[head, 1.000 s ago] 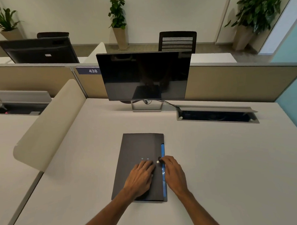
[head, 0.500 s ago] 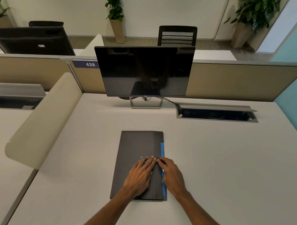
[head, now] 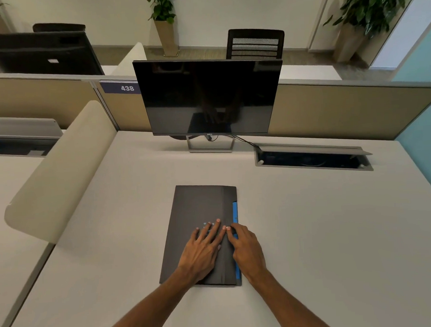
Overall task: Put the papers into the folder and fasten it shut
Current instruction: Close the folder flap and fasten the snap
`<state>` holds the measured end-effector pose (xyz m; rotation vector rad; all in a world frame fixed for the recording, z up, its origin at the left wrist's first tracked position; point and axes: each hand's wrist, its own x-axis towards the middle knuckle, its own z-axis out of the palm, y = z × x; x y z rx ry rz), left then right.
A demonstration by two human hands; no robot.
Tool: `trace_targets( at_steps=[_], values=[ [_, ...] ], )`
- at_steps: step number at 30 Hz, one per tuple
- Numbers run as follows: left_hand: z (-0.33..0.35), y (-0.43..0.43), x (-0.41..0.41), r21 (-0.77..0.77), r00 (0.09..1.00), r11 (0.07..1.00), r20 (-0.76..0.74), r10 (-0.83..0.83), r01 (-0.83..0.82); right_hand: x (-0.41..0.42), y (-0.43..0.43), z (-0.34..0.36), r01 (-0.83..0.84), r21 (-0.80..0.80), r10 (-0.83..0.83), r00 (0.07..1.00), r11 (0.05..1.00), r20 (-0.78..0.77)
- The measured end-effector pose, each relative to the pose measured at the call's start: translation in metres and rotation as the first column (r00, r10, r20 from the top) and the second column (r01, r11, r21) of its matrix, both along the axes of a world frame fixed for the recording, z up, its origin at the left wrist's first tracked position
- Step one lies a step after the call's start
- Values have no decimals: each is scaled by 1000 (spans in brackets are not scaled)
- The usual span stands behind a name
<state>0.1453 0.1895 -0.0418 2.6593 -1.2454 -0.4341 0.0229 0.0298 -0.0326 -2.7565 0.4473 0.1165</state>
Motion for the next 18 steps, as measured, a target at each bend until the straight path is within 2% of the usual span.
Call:
trace_targets(
  at_steps=[9,14,18],
  values=[
    [4,-14,-26,207,994,976,67,-85,70,13,3,16,-2,-111,0,1000,994,-21],
    [19,-13,-30,324,996,944,48,-75,56,13,1,28,-51,-104,42,996,993,-81],
    [32,-11,-33,305,999,952,-36,-5,16,5,-6,38,-19,-17,18,999,1000,-43]
  ],
)
